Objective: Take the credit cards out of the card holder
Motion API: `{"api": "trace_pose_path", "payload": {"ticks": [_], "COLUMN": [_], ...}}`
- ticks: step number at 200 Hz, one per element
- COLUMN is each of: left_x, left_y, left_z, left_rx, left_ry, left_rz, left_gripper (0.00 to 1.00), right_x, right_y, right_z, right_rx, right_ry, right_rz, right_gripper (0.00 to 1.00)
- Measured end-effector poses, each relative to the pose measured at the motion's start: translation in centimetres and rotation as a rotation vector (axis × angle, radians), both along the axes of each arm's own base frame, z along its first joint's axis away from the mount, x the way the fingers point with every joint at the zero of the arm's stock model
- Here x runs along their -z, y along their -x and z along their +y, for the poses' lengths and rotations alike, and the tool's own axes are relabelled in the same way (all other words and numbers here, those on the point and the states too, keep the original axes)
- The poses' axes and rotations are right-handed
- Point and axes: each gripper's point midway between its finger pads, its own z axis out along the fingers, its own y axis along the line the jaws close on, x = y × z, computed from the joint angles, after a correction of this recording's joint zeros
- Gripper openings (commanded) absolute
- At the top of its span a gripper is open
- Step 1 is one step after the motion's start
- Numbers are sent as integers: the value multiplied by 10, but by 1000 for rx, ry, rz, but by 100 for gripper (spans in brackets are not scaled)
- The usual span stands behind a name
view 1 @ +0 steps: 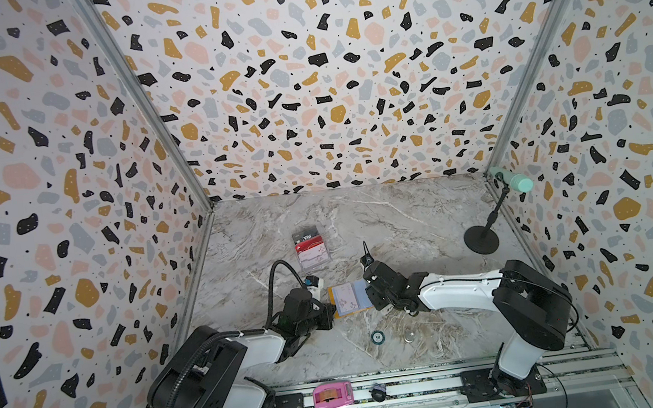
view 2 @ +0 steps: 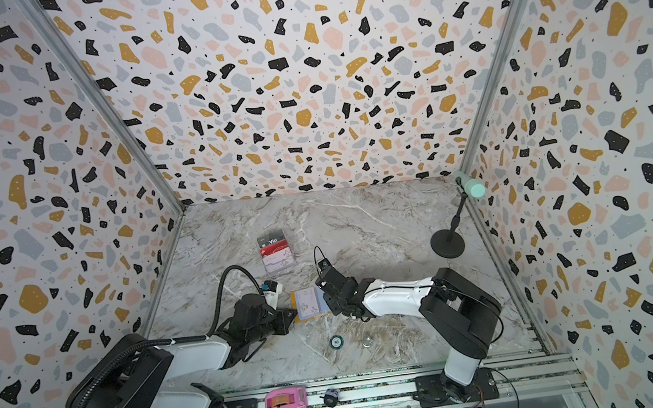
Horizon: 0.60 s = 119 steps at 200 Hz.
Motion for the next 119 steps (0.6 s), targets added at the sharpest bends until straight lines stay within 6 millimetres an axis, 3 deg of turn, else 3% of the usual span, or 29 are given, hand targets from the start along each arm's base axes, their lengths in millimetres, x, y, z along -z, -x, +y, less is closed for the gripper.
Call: {"api": "trace_pose_path", "payload": {"ticks": [61,119], "left_x": [0,-1], "left_y": [0,1], "left_z": [0,-1], "left_rx": [1,11], "left_ry": [-4,-17], "left_rz": [5,17], "left_gripper": [0,0], "right_x": [-28,-59], "right_y": [-1,3], "right_z": [-20,7], "right_rx": [21,-117], "right_ry": [49,-232], "right_rz": [-31,77], "right_gripper": [49,43]}}
